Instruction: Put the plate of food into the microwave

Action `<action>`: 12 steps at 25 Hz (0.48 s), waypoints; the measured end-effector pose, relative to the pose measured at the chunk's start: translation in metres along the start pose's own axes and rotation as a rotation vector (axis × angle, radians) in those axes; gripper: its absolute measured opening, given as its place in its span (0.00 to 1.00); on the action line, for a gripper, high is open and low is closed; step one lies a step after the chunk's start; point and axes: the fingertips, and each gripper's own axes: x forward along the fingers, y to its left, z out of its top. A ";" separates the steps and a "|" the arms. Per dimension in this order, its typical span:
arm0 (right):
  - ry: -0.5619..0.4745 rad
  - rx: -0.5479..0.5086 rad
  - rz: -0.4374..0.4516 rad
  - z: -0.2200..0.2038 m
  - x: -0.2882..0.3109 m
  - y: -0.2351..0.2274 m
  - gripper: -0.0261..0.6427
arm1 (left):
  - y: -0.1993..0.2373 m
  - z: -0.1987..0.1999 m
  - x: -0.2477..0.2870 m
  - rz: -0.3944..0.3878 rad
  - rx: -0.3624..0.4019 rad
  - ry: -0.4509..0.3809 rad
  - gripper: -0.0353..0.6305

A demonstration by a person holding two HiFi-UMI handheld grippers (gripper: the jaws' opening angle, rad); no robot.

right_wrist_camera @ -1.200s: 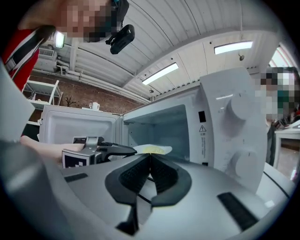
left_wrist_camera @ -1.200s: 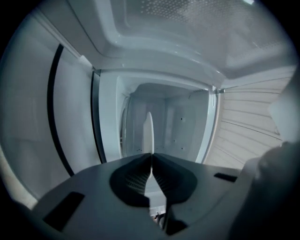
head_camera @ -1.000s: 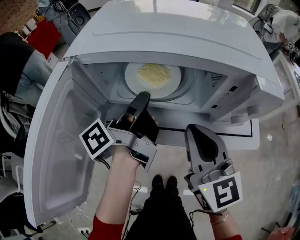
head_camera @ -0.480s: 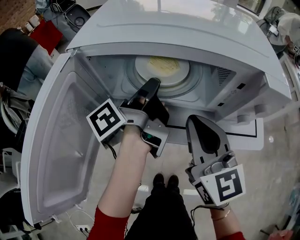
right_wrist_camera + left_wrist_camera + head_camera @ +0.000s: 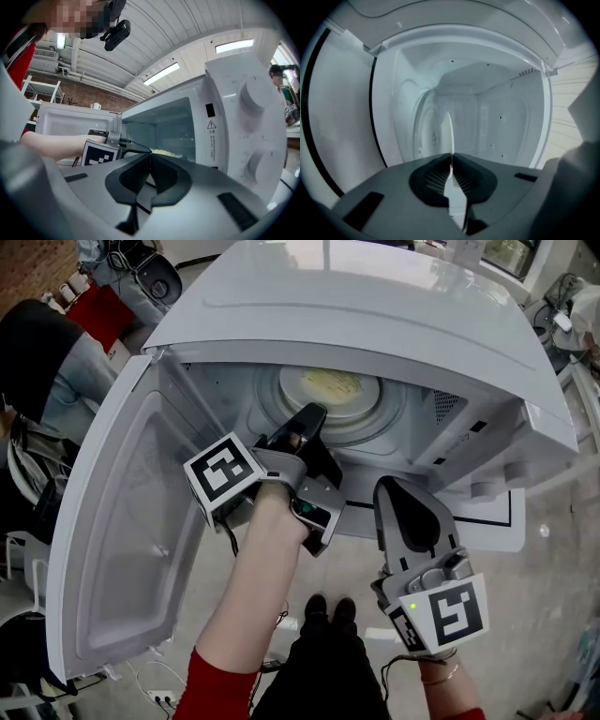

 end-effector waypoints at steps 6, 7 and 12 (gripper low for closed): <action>0.003 0.000 0.008 0.001 0.002 0.000 0.06 | 0.007 -0.001 0.001 0.073 0.002 -0.001 0.09; 0.004 0.000 0.009 0.002 0.002 0.000 0.06 | 0.007 0.000 0.001 0.082 0.006 -0.002 0.09; 0.007 0.003 0.019 0.006 0.005 0.002 0.06 | 0.005 0.002 0.001 0.140 0.027 0.008 0.09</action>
